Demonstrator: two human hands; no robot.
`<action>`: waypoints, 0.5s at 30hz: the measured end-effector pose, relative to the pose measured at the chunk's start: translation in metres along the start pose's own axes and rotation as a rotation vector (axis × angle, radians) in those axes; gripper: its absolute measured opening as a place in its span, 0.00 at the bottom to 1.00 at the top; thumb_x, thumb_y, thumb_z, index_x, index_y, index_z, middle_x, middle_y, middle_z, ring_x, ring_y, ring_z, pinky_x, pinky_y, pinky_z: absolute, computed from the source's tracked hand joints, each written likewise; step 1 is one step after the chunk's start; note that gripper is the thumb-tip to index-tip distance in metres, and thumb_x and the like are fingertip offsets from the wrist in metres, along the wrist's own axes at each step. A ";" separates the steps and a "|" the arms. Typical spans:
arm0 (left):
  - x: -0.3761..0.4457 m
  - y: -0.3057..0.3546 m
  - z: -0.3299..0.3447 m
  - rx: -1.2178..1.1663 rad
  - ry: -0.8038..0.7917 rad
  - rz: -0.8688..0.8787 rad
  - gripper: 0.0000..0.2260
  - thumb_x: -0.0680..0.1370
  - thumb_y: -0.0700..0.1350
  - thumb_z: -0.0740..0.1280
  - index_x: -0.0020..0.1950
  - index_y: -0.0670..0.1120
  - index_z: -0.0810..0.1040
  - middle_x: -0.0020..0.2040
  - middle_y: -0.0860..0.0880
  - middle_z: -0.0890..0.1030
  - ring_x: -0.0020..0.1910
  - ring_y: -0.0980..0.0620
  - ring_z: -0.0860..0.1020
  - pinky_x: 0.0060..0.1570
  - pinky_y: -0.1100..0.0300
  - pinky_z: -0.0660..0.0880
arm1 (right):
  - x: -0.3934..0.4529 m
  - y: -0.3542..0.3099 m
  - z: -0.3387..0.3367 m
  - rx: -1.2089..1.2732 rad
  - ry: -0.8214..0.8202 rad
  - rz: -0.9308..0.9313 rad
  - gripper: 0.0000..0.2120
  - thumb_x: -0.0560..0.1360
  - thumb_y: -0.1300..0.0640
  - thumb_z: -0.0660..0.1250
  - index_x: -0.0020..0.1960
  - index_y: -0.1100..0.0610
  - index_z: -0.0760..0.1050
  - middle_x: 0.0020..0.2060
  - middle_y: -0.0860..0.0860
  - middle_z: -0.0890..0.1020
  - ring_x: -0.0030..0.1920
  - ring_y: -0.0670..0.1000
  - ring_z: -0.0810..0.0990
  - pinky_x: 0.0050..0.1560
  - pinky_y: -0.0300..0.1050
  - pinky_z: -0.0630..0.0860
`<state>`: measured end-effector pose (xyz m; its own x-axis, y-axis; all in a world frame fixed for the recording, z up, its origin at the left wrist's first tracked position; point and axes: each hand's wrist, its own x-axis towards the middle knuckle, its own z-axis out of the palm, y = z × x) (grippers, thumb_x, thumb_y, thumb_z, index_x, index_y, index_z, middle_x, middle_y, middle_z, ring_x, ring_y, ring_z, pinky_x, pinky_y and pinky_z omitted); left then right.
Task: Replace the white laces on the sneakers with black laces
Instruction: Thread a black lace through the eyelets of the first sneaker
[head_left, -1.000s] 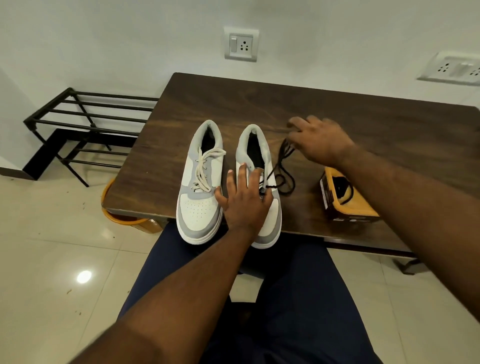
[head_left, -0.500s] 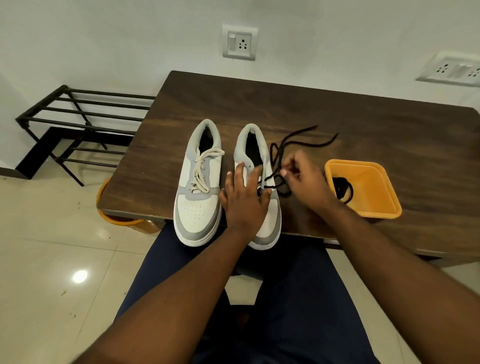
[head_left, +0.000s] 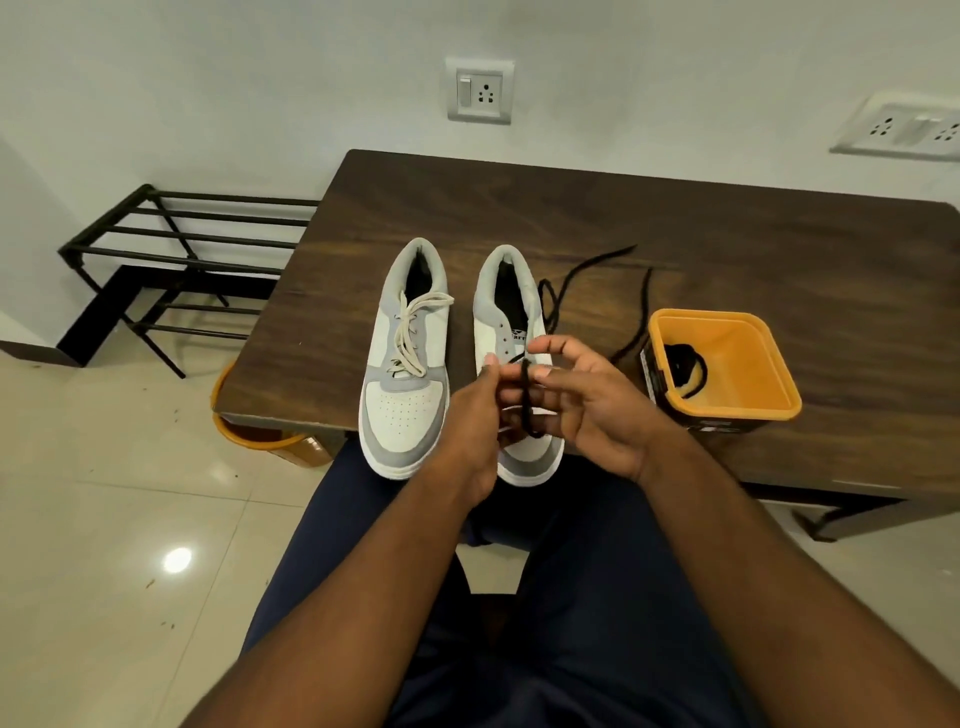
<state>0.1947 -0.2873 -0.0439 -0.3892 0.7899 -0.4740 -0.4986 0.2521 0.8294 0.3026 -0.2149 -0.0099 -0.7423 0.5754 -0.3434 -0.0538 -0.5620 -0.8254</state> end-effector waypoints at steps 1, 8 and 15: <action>-0.003 -0.001 0.000 -0.031 -0.050 -0.010 0.24 0.83 0.60 0.52 0.57 0.47 0.82 0.36 0.52 0.83 0.43 0.50 0.79 0.55 0.51 0.75 | -0.003 -0.001 0.004 0.146 -0.017 0.008 0.11 0.80 0.67 0.57 0.60 0.57 0.70 0.53 0.60 0.83 0.47 0.55 0.84 0.50 0.53 0.81; -0.024 -0.004 -0.012 0.030 -0.193 0.063 0.13 0.81 0.48 0.64 0.46 0.41 0.82 0.30 0.50 0.72 0.30 0.53 0.71 0.45 0.56 0.74 | 0.012 -0.021 0.003 0.456 0.329 -0.179 0.09 0.78 0.73 0.59 0.51 0.62 0.73 0.38 0.60 0.85 0.40 0.54 0.86 0.42 0.46 0.83; -0.029 -0.003 -0.013 0.100 0.064 -0.030 0.09 0.72 0.32 0.73 0.52 0.37 0.82 0.31 0.49 0.78 0.22 0.58 0.65 0.24 0.66 0.65 | 0.004 -0.004 -0.024 -0.898 0.690 -0.153 0.09 0.76 0.59 0.68 0.56 0.53 0.79 0.44 0.51 0.80 0.39 0.48 0.79 0.45 0.47 0.78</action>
<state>0.1975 -0.3185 -0.0368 -0.4257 0.7444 -0.5144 -0.4323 0.3321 0.8384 0.3161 -0.1956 -0.0184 -0.2287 0.9609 -0.1560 0.5909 0.0097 -0.8067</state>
